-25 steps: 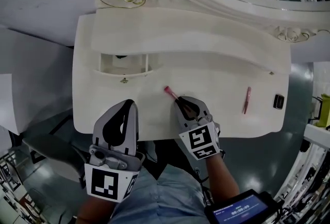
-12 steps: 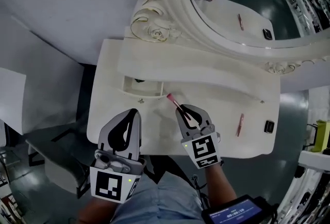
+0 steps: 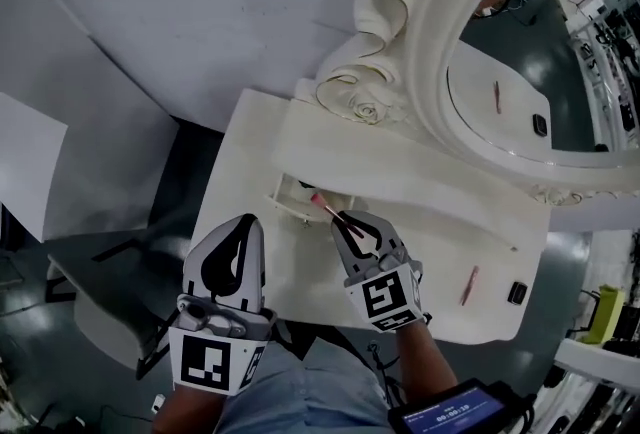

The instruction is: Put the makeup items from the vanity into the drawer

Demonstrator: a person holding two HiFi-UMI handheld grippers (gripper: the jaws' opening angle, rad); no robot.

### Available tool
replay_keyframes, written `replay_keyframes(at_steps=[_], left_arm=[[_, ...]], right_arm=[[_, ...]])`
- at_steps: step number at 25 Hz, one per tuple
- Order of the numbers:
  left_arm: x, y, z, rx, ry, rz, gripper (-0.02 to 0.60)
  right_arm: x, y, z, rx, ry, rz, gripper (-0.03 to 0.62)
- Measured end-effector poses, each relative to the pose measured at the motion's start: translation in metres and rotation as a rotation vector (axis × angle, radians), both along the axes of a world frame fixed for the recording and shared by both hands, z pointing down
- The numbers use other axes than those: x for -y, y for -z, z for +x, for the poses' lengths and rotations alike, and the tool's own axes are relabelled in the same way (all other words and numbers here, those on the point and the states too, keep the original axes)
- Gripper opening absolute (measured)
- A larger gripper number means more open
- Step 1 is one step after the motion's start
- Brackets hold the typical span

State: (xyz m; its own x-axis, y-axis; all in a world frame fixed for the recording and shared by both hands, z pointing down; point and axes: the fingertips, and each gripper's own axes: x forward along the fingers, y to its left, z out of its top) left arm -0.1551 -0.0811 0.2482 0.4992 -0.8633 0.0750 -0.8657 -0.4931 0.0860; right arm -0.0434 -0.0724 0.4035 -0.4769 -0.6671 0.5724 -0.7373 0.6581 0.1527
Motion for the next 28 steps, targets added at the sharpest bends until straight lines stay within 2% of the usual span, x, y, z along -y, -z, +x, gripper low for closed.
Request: replay_keyframes(at_steps=[6, 10, 12, 18, 28], left_arm=[[0.021, -0.02, -0.025, -0.002, 0.05, -0.048, 0.0], [0.029, -0.025, -0.035, -0.007, 0.061, -0.072, 0.0], [0.032, -0.026, -0.038, -0.01, 0.056, -0.075, 0.0], [0.038, -0.026, -0.039, -0.018, 0.012, -0.075, 0.0], [0.035, 0.001, -0.021, -0.047, -0.152, -0.036, 0.0]], right_arm=[[0.02, -0.015, -0.026, -0.056, 0.085, 0.0, 0.041], [0.026, -0.02, -0.035, -0.046, 0.086, -0.03, 0.05], [0.029, -0.021, -0.036, -0.046, 0.068, -0.038, 0.084], [0.031, -0.02, -0.032, -0.022, -0.009, -0.046, 0.083], [0.017, 0.012, -0.022, 0.012, -0.198, 0.004, 0.082]])
